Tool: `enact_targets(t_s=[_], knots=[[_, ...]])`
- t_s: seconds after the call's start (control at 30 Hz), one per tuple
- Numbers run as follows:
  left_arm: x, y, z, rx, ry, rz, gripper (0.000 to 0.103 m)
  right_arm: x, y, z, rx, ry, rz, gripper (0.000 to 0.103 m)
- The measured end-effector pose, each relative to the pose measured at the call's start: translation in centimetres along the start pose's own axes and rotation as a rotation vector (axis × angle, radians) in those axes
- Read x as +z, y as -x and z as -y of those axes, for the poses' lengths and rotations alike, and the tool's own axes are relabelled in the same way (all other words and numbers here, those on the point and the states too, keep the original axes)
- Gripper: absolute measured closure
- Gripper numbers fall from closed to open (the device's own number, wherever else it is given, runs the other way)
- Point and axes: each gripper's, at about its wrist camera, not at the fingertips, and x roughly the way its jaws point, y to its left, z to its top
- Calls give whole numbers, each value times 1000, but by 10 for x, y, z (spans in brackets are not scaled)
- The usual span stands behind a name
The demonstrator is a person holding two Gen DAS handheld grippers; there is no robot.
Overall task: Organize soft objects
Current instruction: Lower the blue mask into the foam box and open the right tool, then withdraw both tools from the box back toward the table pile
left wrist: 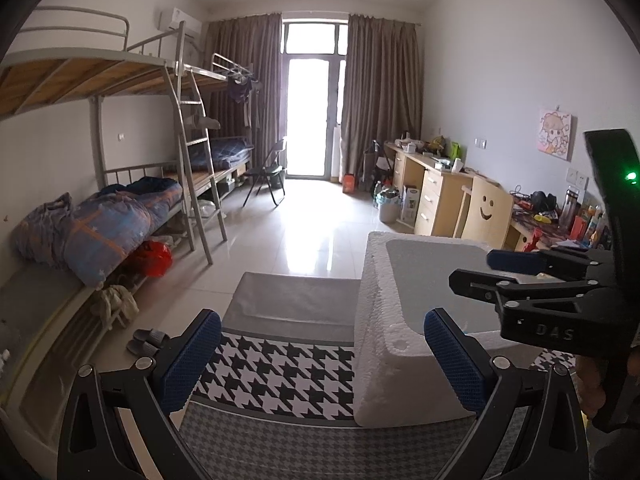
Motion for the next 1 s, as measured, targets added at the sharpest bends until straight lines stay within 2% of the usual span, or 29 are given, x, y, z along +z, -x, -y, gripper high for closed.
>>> enact_targets(t_s=[0.17,0.23,0.33,1.0], knots=[[2,4,4,-2,-2,3,1,2,14,0,-11,-7,40,34],[1,7,7,-3,-10,2,1,1,22,0,-22,-8,62,23],[0,11,9,-5,-15,4,1,-2,31,3,-56,-24,99,17],[-7,51,34,-66,-40,44,1,-28,83,8,-59,-93,175,16]])
